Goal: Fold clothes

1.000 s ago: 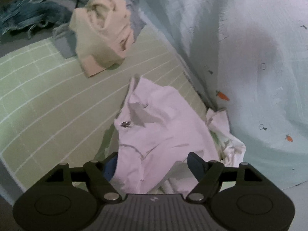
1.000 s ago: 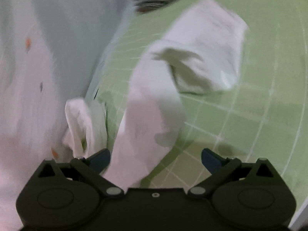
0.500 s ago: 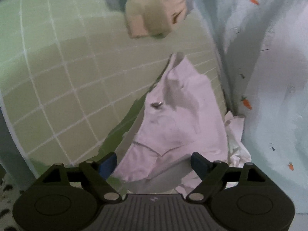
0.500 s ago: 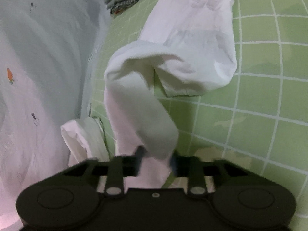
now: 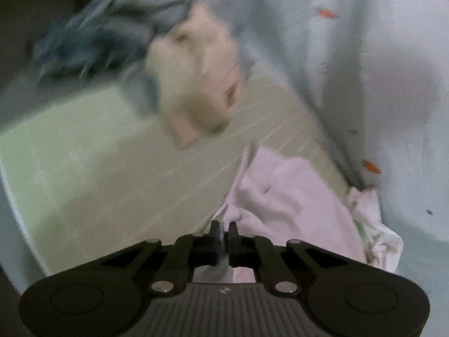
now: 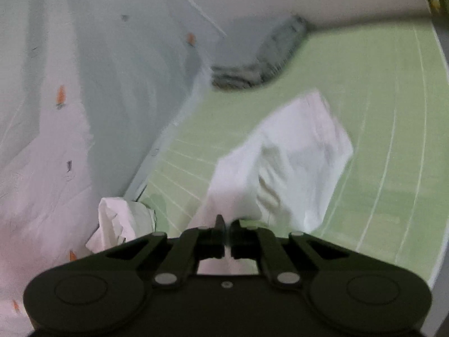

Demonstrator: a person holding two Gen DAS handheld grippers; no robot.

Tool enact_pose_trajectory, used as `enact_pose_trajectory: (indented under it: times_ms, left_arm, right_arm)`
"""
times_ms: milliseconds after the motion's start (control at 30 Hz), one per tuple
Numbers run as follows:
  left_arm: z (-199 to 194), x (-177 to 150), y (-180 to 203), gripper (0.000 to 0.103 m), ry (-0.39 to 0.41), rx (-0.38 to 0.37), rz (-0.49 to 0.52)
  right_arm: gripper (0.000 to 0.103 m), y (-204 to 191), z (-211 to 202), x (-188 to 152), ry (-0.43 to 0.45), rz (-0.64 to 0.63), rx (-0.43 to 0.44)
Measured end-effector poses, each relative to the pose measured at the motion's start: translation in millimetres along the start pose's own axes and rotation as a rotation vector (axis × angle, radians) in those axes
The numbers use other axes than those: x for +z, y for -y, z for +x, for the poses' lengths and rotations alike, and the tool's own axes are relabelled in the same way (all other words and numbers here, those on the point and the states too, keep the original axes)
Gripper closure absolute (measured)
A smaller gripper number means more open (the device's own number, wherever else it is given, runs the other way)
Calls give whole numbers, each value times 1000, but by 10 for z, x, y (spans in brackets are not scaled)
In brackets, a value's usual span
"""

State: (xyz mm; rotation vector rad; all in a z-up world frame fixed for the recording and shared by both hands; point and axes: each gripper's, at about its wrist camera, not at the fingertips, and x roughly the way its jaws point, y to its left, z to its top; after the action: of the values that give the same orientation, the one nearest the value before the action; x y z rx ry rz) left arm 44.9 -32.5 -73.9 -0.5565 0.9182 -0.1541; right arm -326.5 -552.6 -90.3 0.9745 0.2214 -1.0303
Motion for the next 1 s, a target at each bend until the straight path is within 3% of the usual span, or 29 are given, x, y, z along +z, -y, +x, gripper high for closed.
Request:
enact_pose_trajectory:
  times_ms: [133,200,300,367,433,467,500,567,633,733,900,1000]
  left_arm:
    - [-6,-82,124,96,36,148,239]
    - [16,-142,58,94,14,192,241]
    - [29,-212,-4,77,-19,271,252]
    - [-46,-260,78,70,17,291,322]
    - [-132,-267,186,32,59,269,357]
    - [-177,-275,266,23,98,255,357]
    - [-222,-283,350,16,140,242,356]
    - [-298,-346,560,15,210,209,392]
    - [-287,-464,792,7,229,178,458]
    - [-184,-735,1133,6,196,138,528]
    - [118,-1458,1721,6,18,39,641]
    - [295,-1932,2074,6,-82,16,714]
  right_arm:
    - [100,-27,-32,-212,-64,-193,-46]
    - [100,38,15,-348,-126,-208,-68]
    - [96,114,64,-521,-215,-214,-80]
    - [81,123,57,-558,-214,-260,-101]
    - [43,147,32,-515,-190,-286,-110]
    - [37,166,22,-473,-174,-287,-107]
    - [36,185,13,-431,-158,-286,-102]
    - [15,233,8,-338,-129,-286,-93]
    - [5,274,0,-238,-103,-296,-101]
    - [2,399,120,-76,-123,-319,-108]
    - [1,617,332,198,-163,-358,-116]
    - [1,715,409,354,-210,-434,-36]
